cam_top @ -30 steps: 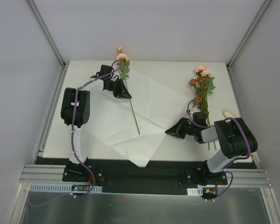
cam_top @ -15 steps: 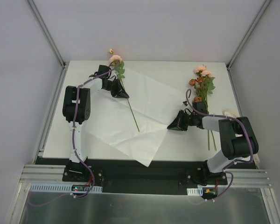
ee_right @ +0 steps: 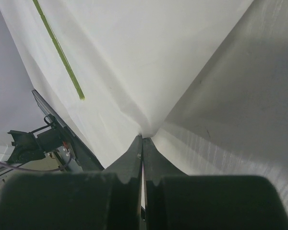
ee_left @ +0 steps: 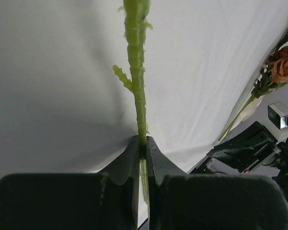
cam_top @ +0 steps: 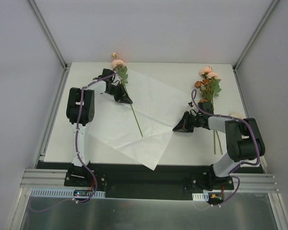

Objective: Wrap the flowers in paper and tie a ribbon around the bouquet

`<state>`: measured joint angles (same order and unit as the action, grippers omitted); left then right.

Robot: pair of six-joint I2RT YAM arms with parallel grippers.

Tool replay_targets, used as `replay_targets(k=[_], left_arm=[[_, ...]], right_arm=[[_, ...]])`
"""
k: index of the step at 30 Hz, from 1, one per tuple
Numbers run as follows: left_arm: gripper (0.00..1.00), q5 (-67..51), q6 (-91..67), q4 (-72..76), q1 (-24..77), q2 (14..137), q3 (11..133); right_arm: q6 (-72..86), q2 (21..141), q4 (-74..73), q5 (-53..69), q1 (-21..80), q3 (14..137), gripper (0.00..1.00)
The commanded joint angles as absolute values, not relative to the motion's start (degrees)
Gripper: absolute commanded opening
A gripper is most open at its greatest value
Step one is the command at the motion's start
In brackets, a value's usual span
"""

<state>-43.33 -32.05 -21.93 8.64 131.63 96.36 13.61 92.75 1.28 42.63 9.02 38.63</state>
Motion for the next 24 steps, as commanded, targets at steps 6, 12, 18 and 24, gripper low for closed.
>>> replay_targets(k=[6, 12, 18, 24], left_arm=[[0.06, -43.2, -31.0, -24.5, 8.7, 133.7, 100.2], [0.23, -42.2, -30.0, -25.7, 8.7, 133.2, 99.8], [0.43, -40.3, -28.7, -26.6, 8.7, 130.9, 99.5], [0.5, -36.8, -25.7, -29.6, 8.7, 127.5, 99.8]], right_arm=[[12.1, 93.1, 0.3, 42.2, 9.2, 40.0, 0.01], [12.0, 91.9, -1.8, 41.7, 9.4, 40.3, 0.01], [11.8, 90.6, -2.7, 40.9, 9.8, 40.5, 0.01], [10.5, 89.1, -6.0, 38.6, 10.5, 41.4, 0.01]])
